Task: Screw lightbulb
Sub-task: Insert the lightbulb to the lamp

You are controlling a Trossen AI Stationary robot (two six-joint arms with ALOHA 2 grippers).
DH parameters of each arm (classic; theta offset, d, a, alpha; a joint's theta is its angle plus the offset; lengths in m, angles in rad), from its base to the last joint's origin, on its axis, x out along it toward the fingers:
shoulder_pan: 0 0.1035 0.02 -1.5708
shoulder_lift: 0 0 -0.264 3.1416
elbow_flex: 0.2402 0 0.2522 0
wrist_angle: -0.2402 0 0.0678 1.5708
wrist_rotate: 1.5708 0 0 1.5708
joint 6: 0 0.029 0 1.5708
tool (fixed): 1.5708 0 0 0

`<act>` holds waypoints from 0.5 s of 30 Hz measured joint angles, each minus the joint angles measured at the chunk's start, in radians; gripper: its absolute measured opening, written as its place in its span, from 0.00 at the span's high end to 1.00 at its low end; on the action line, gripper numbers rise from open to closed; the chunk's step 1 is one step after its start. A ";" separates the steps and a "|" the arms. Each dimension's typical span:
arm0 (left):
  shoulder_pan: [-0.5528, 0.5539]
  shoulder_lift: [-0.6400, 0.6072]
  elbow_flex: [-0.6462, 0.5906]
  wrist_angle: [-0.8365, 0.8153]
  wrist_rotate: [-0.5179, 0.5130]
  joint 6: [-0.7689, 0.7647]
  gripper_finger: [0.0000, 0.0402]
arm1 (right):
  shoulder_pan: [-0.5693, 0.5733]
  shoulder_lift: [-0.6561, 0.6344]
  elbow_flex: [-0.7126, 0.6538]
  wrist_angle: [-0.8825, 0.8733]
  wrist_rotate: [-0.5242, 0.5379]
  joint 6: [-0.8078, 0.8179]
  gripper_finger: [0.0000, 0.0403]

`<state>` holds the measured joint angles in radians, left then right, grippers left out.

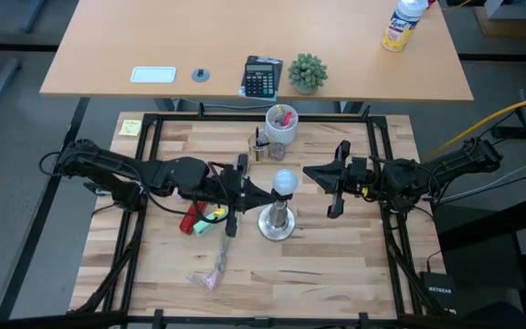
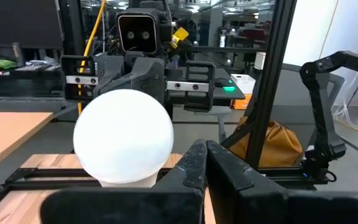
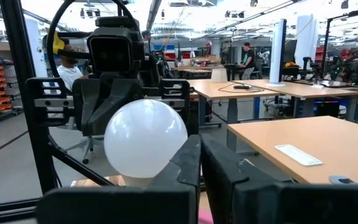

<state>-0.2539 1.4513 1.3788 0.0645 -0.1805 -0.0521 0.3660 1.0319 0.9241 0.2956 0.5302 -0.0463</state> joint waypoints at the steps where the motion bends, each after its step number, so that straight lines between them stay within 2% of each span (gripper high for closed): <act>1: 0.000 0.000 0.000 0.000 0.000 0.000 1.00 | -0.001 0.000 0.000 0.000 0.002 0.000 0.96; 7: -0.001 0.000 0.000 0.000 0.000 0.000 1.00 | -0.028 0.000 0.000 0.002 0.004 0.013 0.98; 15: -0.001 0.000 0.000 0.000 0.000 0.000 0.99 | -0.061 0.000 0.000 0.001 -0.052 0.048 0.98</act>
<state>-0.2547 1.4513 1.3788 0.0647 -0.1803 -0.0521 0.3054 1.0321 0.9241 0.2966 0.4782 0.0020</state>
